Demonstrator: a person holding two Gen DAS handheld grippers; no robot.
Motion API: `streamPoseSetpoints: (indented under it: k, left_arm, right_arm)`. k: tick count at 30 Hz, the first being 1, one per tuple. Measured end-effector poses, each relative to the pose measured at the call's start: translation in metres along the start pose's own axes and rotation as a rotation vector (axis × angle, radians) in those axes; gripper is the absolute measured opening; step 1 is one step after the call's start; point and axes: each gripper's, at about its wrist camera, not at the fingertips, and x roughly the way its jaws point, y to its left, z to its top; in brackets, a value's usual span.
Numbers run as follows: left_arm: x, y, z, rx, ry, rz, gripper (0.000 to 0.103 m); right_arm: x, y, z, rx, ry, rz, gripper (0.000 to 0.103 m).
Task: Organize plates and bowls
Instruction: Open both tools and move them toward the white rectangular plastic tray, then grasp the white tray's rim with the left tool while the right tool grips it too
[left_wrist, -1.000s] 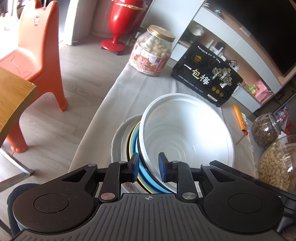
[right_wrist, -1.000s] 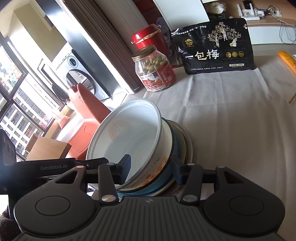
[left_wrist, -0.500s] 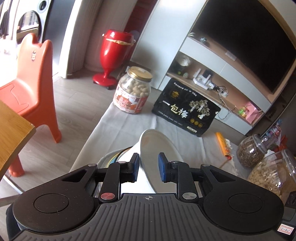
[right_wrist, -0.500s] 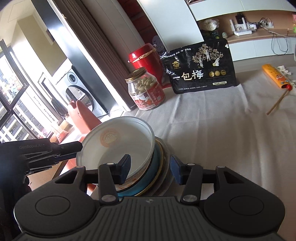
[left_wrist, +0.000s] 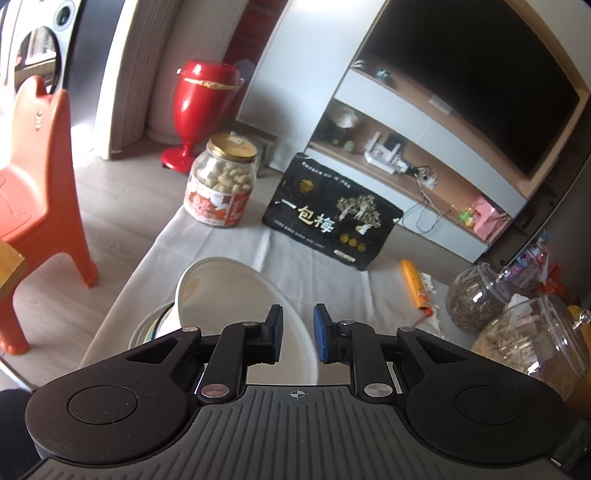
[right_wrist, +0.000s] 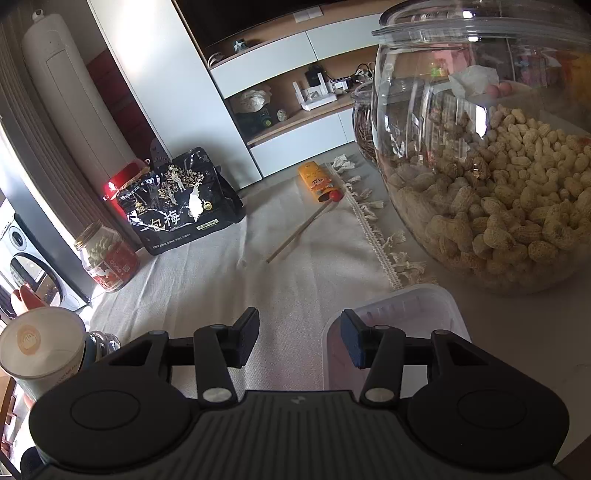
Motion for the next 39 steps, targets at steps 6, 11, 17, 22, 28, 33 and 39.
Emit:
streamPoseSetpoints:
  k: [6, 11, 17, 22, 28, 33, 39]
  left_arm:
    - [-0.002, 0.045, 0.002, -0.106, -0.007, 0.053, 0.018]
    - [-0.008, 0.027, -0.001, -0.033, -0.047, -0.025, 0.018]
    - [0.045, -0.058, -0.052, 0.211, 0.104, -0.254, 0.019]
    - [0.115, -0.143, -0.129, 0.433, 0.399, -0.397, 0.019]
    - [0.154, -0.195, -0.176, 0.512, 0.503, -0.399, 0.019]
    - [0.176, -0.199, -0.181, 0.485, 0.521, -0.339, 0.019]
    - [0.177, -0.18, -0.17, 0.44, 0.499, -0.321, 0.014]
  right_arm:
    - [0.024, 0.049, -0.01, -0.095, 0.046, 0.106, 0.049]
    - [0.02, 0.07, -0.01, -0.14, 0.03, 0.117, 0.049]
    - [0.001, 0.047, -0.009, -0.148, -0.044, -0.054, 0.049]
    - [-0.018, -0.013, -0.002, -0.051, -0.075, -0.232, 0.05]
    - [-0.01, -0.073, -0.006, 0.003, 0.085, -0.294, 0.05]
    - [0.003, -0.088, -0.015, 0.082, 0.158, -0.195, 0.048]
    - [0.014, -0.074, -0.022, 0.094, 0.165, -0.156, 0.029]
